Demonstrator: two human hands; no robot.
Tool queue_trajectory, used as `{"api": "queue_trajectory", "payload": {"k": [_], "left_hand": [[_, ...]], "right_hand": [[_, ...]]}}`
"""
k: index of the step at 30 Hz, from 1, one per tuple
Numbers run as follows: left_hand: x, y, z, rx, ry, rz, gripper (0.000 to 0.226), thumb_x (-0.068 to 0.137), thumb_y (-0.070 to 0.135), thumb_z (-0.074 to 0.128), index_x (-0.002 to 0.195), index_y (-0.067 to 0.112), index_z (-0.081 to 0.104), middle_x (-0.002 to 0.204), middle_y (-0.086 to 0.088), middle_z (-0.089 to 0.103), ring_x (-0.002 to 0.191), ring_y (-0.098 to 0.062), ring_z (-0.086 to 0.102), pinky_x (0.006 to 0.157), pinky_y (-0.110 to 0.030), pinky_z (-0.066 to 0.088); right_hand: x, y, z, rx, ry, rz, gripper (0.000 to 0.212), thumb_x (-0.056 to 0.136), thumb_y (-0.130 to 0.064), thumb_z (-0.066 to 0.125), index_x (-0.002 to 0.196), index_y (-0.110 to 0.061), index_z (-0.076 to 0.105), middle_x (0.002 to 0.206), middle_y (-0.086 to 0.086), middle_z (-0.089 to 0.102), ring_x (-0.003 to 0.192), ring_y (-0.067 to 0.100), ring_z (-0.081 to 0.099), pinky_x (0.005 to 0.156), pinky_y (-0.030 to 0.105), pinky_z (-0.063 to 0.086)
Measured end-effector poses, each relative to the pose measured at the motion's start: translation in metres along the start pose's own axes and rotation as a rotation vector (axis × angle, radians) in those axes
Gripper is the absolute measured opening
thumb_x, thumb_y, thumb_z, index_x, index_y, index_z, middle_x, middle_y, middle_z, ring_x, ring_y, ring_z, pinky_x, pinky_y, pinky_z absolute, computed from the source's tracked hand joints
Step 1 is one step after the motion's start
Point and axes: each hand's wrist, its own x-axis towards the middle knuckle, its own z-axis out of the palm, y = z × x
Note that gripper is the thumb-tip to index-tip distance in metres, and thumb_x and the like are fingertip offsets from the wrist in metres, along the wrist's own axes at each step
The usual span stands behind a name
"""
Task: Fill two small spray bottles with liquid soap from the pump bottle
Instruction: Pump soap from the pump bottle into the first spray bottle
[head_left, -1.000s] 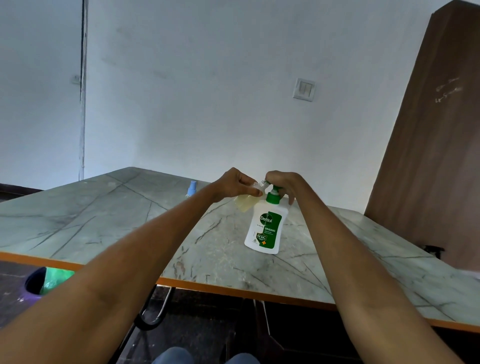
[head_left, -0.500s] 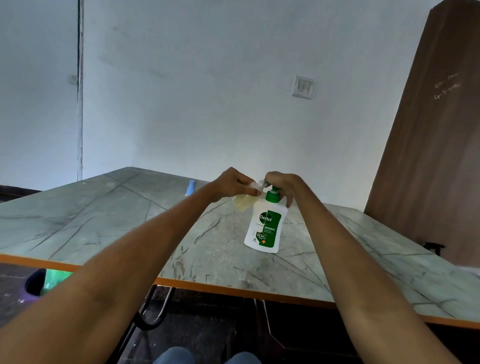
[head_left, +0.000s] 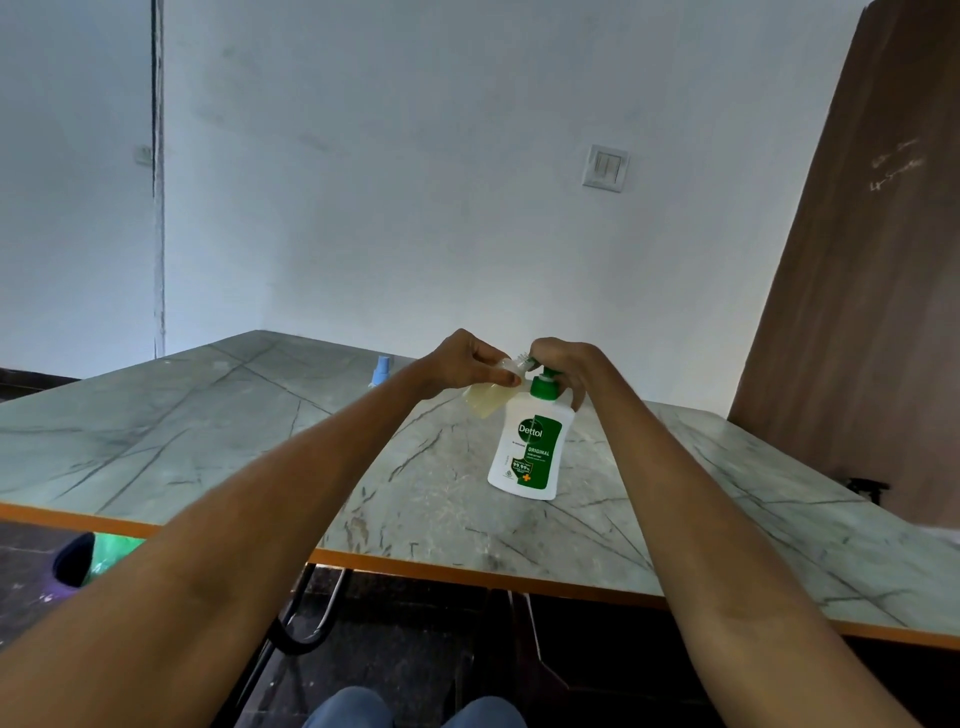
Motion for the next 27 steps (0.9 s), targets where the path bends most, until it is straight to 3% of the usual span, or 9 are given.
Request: {"api": "queue_trajectory", "payload": {"k": [3, 6, 11, 13, 15, 18, 21, 24, 27], "left_hand": [[0.0, 0.002, 0.0, 0.014, 0.0, -0.004, 0.036, 0.078, 0.014, 0.071, 0.111, 0.001, 0.066, 0.115, -0.011, 0.066, 0.096, -0.016, 0.058, 0.079, -0.022, 0.048], [0.001, 0.004, -0.001, 0.01, 0.002, -0.004, 0.036, 0.078, 0.015, 0.072, 0.11, 0.001, 0.066, 0.115, -0.012, 0.066, 0.097, -0.017, 0.058, 0.082, -0.027, 0.049], [0.001, 0.002, -0.001, 0.001, 0.0, -0.003, 0.035, 0.078, 0.015, 0.072, 0.11, 0.002, 0.067, 0.114, -0.011, 0.067, 0.097, -0.017, 0.058, 0.081, -0.026, 0.049], [0.001, 0.0, -0.001, 0.001, 0.01, -0.005, 0.035, 0.078, 0.015, 0.072, 0.11, 0.002, 0.067, 0.114, -0.011, 0.066, 0.098, -0.017, 0.058, 0.082, -0.027, 0.049], [0.002, -0.001, -0.001, 0.0, 0.003, -0.016, 0.036, 0.078, 0.015, 0.072, 0.11, 0.001, 0.066, 0.115, -0.011, 0.066, 0.099, -0.018, 0.058, 0.088, -0.033, 0.049], [0.001, -0.002, -0.001, 0.008, -0.004, -0.014, 0.036, 0.077, 0.014, 0.072, 0.11, 0.0, 0.066, 0.115, -0.012, 0.066, 0.1, -0.019, 0.058, 0.091, -0.035, 0.048], [0.0, 0.0, -0.001, 0.012, -0.002, -0.012, 0.036, 0.077, 0.014, 0.072, 0.11, 0.001, 0.067, 0.114, -0.012, 0.066, 0.099, -0.018, 0.058, 0.09, -0.035, 0.048], [-0.001, 0.0, -0.001, 0.004, -0.001, -0.007, 0.035, 0.077, 0.014, 0.072, 0.109, 0.001, 0.067, 0.113, -0.012, 0.067, 0.096, -0.017, 0.058, 0.086, -0.032, 0.049], [-0.001, 0.0, -0.002, 0.005, 0.0, -0.007, 0.035, 0.077, 0.015, 0.072, 0.109, 0.001, 0.067, 0.113, -0.012, 0.067, 0.096, -0.017, 0.058, 0.087, -0.032, 0.049]], "right_hand": [[0.001, -0.002, -0.001, -0.024, 0.006, 0.015, 0.039, 0.096, -0.016, 0.026, 0.13, -0.003, 0.04, 0.133, 0.021, 0.048, 0.117, 0.032, 0.052, 0.072, 0.038, 0.042], [-0.002, -0.006, -0.003, -0.015, 0.018, 0.004, 0.043, 0.098, -0.012, 0.025, 0.137, 0.002, 0.03, 0.142, 0.023, 0.039, 0.129, 0.033, 0.043, 0.078, 0.039, 0.036], [0.001, -0.004, -0.002, -0.026, 0.002, 0.0, 0.031, 0.097, -0.013, 0.026, 0.122, -0.001, 0.041, 0.138, 0.024, 0.043, 0.121, 0.033, 0.05, 0.062, 0.036, 0.044], [0.005, -0.004, -0.003, -0.018, -0.009, -0.007, 0.018, 0.097, -0.013, 0.026, 0.099, -0.004, 0.042, 0.123, 0.022, 0.051, 0.095, 0.029, 0.056, 0.057, 0.034, 0.041], [0.005, -0.001, -0.001, -0.006, -0.003, 0.004, 0.019, 0.097, -0.015, 0.025, 0.087, -0.007, 0.039, 0.098, 0.016, 0.05, 0.071, 0.023, 0.048, 0.056, 0.033, 0.04], [0.004, 0.001, 0.0, -0.01, 0.009, 0.014, 0.02, 0.096, -0.014, 0.026, 0.082, -0.009, 0.038, 0.088, 0.012, 0.045, 0.065, 0.021, 0.045, 0.053, 0.032, 0.039], [0.001, -0.001, -0.001, 0.0, -0.002, 0.03, 0.023, 0.094, -0.016, 0.028, 0.102, -0.005, 0.047, 0.104, 0.016, 0.054, 0.083, 0.027, 0.054, 0.076, 0.039, 0.046], [-0.001, -0.005, -0.002, -0.006, 0.005, 0.027, 0.043, 0.096, -0.013, 0.027, 0.136, -0.001, 0.037, 0.136, 0.022, 0.045, 0.12, 0.035, 0.05, 0.071, 0.039, 0.041], [0.002, -0.004, -0.002, -0.024, 0.013, 0.042, 0.044, 0.093, -0.016, 0.03, 0.134, -0.004, 0.039, 0.13, 0.021, 0.049, 0.107, 0.033, 0.052, 0.082, 0.048, 0.042]]}}
